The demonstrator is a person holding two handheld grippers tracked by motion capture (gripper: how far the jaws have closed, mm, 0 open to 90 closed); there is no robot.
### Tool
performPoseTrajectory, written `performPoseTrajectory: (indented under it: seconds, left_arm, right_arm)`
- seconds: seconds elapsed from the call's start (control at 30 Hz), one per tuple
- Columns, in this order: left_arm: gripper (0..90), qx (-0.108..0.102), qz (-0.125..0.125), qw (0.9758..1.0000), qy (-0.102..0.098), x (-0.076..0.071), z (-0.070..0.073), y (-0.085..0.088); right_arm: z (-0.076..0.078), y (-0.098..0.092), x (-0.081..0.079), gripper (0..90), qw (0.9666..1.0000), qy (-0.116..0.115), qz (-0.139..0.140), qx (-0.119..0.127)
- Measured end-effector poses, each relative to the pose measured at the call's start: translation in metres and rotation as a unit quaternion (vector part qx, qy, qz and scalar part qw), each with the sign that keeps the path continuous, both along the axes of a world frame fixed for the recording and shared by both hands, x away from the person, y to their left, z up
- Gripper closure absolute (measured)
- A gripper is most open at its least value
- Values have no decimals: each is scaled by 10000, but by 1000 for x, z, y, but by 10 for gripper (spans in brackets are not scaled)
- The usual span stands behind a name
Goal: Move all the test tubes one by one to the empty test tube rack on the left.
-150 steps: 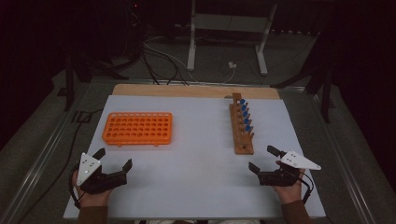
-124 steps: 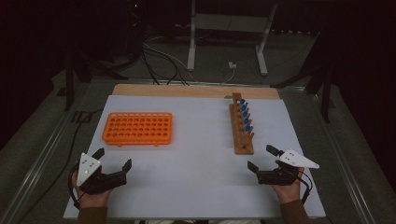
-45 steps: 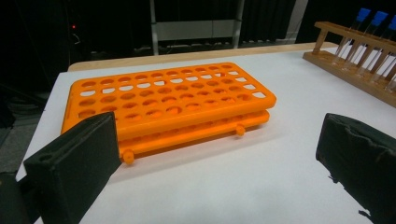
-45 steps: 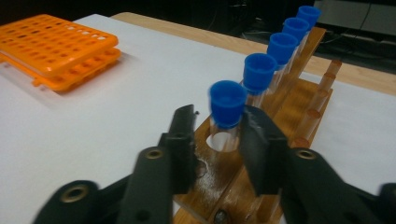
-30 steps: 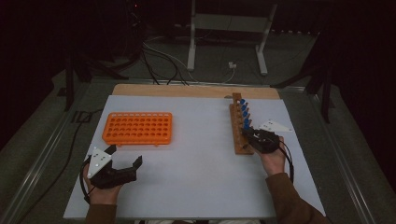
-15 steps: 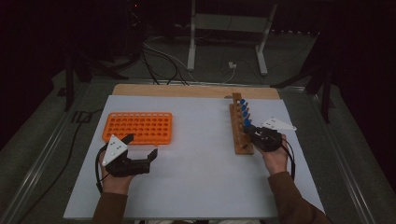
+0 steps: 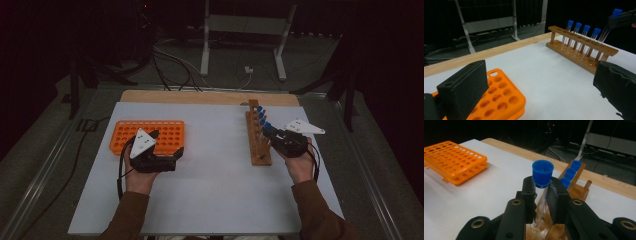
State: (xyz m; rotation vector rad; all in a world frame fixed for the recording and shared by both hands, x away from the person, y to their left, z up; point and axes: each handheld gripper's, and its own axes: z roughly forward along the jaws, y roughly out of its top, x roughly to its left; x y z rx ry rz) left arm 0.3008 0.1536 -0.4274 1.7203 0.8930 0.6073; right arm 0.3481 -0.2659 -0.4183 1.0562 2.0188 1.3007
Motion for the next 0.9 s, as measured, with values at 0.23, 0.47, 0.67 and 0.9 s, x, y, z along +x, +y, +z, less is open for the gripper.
performPoseTrajectory:
  seconds: [0.23, 0.47, 0.67, 0.9]
  left_arm:
    - [4, -40, 23, 10000, -30, 11, 4, -14]
    - [4, 36, -47, 10000, 0, 18, 6, -29]
    - [16, 37, -167, 9999, 15, 23, 4, -44]
    - [103, 39, -528, 9986, 94, 28, 1, -63]
  right_arm:
    - [10, 4, -2, 773, 9999, -94, 21, -34]
    - [18, 15, -4, 774, 9996, -162, 207, 47]
    - [15, 31, -2, 773, 9991, -79, 418, 86]
    - [14, 62, -2, 773, 9969, 35, 785, 100]
